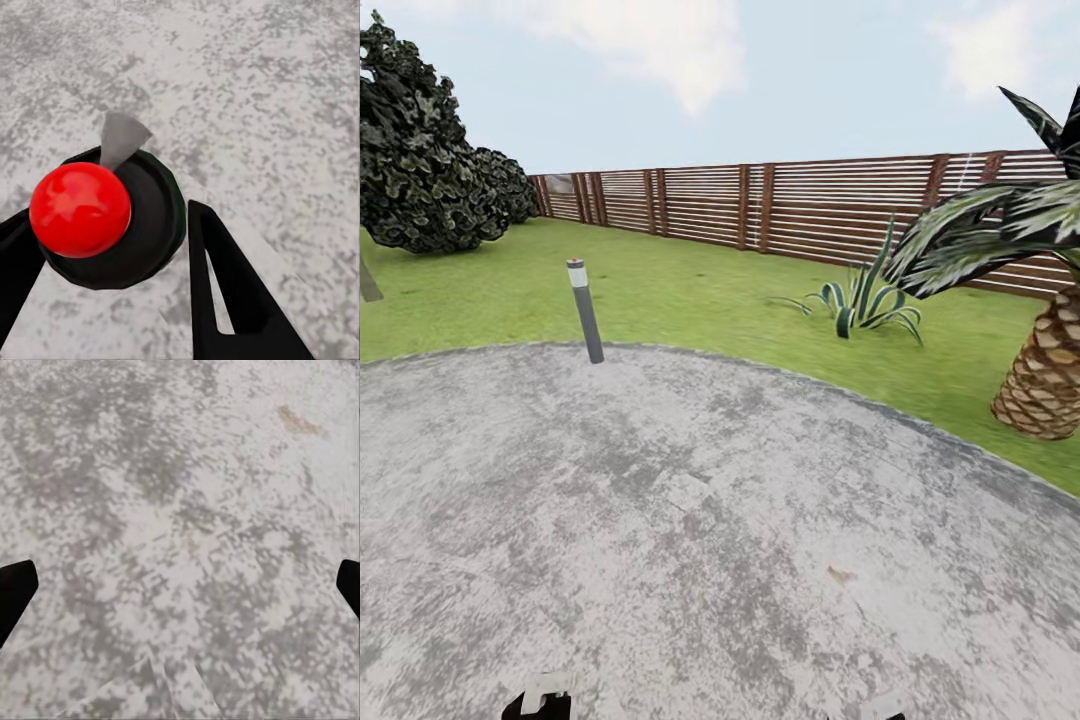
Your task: In the garden, pick up the pesticide atomizer on the floor and spray pesticide onto both trees until each tree trunk is fully covered.
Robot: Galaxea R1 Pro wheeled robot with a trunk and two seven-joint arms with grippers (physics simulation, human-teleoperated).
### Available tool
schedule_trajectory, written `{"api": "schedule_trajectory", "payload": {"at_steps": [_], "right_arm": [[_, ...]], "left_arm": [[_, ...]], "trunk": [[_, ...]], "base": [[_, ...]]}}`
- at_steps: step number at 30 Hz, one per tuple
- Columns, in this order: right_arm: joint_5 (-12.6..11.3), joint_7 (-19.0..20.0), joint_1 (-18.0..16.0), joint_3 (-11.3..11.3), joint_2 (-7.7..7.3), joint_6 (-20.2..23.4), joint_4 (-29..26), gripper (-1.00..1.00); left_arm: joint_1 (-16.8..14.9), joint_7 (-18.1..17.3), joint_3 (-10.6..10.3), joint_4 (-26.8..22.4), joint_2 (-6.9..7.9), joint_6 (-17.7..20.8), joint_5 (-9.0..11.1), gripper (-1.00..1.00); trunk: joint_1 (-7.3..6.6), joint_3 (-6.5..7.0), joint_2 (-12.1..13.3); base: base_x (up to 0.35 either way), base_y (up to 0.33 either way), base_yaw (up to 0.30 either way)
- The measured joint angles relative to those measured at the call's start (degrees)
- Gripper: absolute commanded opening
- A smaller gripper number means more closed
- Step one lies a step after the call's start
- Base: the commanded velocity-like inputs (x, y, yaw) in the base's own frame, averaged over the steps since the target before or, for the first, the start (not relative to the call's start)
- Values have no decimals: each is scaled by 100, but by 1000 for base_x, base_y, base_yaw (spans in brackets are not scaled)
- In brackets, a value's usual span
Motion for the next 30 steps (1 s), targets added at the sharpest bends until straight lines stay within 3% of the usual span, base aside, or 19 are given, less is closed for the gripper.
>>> {"api": "schedule_trajectory", "payload": {"at_steps": [30], "right_arm": [[3, 0, 0, -29, 9, -7, 9, 100]], "left_arm": [[2, 9, 7, 0, -3, 7, 44, -100]], "trunk": [[0, -37, 0]], "base": [[324, 128, 278]]}}
